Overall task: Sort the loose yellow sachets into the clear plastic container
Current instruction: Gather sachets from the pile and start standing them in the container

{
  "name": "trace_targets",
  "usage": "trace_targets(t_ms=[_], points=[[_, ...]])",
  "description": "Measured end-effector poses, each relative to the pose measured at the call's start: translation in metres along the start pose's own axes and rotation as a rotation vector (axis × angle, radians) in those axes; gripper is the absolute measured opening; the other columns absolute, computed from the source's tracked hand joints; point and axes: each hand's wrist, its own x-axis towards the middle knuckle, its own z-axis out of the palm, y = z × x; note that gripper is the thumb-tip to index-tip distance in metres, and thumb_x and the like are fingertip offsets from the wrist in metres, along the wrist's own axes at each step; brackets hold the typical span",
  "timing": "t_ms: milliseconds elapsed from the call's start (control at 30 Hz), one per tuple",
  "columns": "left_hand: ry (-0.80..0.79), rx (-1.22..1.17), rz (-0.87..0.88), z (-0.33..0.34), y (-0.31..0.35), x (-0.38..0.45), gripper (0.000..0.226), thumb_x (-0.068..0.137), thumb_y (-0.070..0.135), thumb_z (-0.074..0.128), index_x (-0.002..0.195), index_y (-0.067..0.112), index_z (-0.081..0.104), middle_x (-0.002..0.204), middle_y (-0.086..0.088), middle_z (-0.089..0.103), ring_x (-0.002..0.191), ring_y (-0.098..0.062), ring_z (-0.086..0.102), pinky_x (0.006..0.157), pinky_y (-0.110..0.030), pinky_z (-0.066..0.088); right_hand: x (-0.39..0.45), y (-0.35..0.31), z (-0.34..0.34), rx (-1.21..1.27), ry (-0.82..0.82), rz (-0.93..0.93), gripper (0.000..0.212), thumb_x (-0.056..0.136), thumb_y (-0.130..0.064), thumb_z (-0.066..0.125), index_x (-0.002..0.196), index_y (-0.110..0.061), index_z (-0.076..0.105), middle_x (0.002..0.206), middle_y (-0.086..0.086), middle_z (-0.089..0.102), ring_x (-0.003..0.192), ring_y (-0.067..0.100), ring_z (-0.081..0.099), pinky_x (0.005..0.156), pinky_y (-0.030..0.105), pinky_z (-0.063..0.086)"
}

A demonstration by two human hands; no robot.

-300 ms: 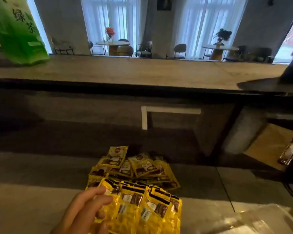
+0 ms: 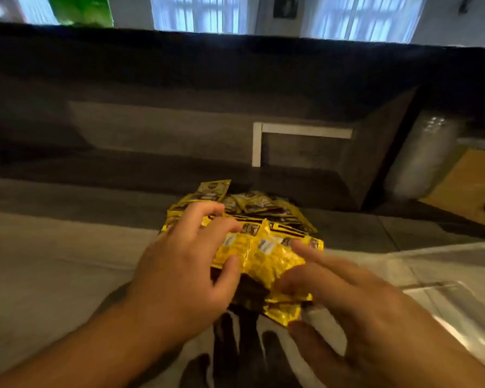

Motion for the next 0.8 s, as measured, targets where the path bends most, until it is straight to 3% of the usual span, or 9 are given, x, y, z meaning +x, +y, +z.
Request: trace_targets(t_ms=[67,133,233,333,467,600,700,800], points=[[-0.034,0.074,0.017,0.003,0.004,-0.008,0.042,0.083,0.048,0.051,0.120,0.031,0.060,0.133,0.006,0.048,0.102,-0.016,0.061,0.073,-0.039,0.053,0.027,-0.031,0.008,-0.005,0.013,-0.034,0.032,0.085,-0.049,0.056,0.115,-0.049,0.045,0.150,-0.023,0.034,0.132,0.006,0.046,0.092,0.031,0.052],[-0.085,0.151,0.012,0.001,0.007,-0.013,0.051,0.082,0.052,0.049,0.127,0.030,0.059,0.134,0.005,0.047,0.115,-0.018,0.054,0.088,-0.045,0.052,0.027,-0.033,0.020,-0.039,-0.088,0.030,0.036,0.089,-0.044,0.057,0.121,-0.048,0.043,0.160,-0.015,0.020,0.144,0.009,0.028,0.104,0.032,0.044],[-0.146,0.234,0.038,-0.001,0.010,-0.024,0.055,0.082,0.052,0.051,0.134,0.035,0.053,0.137,0.008,0.050,0.127,-0.019,0.045,0.104,-0.045,0.039,0.027,-0.037,0.033,-0.068,-0.108,0.186,0.045,0.093,-0.036,0.057,0.134,-0.046,0.040,0.164,-0.006,0.003,0.147,0.023,0.021,0.110,0.039,0.035],[-0.107,0.212,0.036,0.007,0.002,-0.034,0.048,0.089,0.037,0.058,0.136,0.036,0.052,0.137,0.011,0.054,0.130,-0.018,0.042,0.111,-0.046,0.031,0.033,-0.049,0.052,-0.083,-0.079,0.230,0.054,0.094,-0.028,0.057,0.141,-0.041,0.034,0.164,-0.001,0.002,0.149,0.028,0.015,0.113,0.045,0.032],[0.129,0.086,0.026,0.008,-0.011,-0.038,0.035,0.084,0.021,0.060,0.115,0.031,0.069,0.113,0.009,0.068,0.114,-0.023,0.053,0.096,-0.047,0.042,0.040,-0.052,0.073,-0.127,0.080,0.215,0.056,0.092,-0.025,0.057,0.143,-0.032,0.036,0.158,-0.001,0.027,0.143,0.023,0.025,0.111,0.040,0.032],[0.308,-0.059,0.089,0.006,-0.021,-0.037,0.030,0.084,0.009,0.068,0.109,0.025,0.074,0.104,0.008,0.070,0.101,-0.017,0.054,0.084,-0.028,0.042,0.048,-0.048,0.083,-0.156,0.219,0.263,0.044,0.093,-0.028,0.055,0.136,-0.033,0.048,0.141,-0.008,0.051,0.131,0.018,0.041,0.105,0.037,0.039],[0.430,-0.199,0.033,0.003,-0.020,-0.033,0.025,0.088,0.009,0.067,0.107,0.023,0.073,0.099,0.012,0.065,0.095,-0.012,0.055,0.078,-0.016,0.040,0.047,-0.041,0.088,-0.154,0.277,0.246,0.043,0.092,-0.032,0.057,0.134,-0.035,0.052,0.136,-0.010,0.056,0.126,0.017,0.046,0.102,0.036,0.042],[0.520,-0.414,-0.123,-0.002,-0.019,-0.031,0.018,0.094,0.014,0.062,0.108,0.023,0.068,0.096,0.012,0.064,0.091,-0.006,0.062,0.069,-0.022,0.055,0.043,-0.036,0.092,-0.169,0.273,0.194,0.051,0.086,-0.038,0.066,0.135,-0.036,0.052,0.135,-0.007,0.057,0.124,0.021,0.048,0.100,0.040,0.045]])
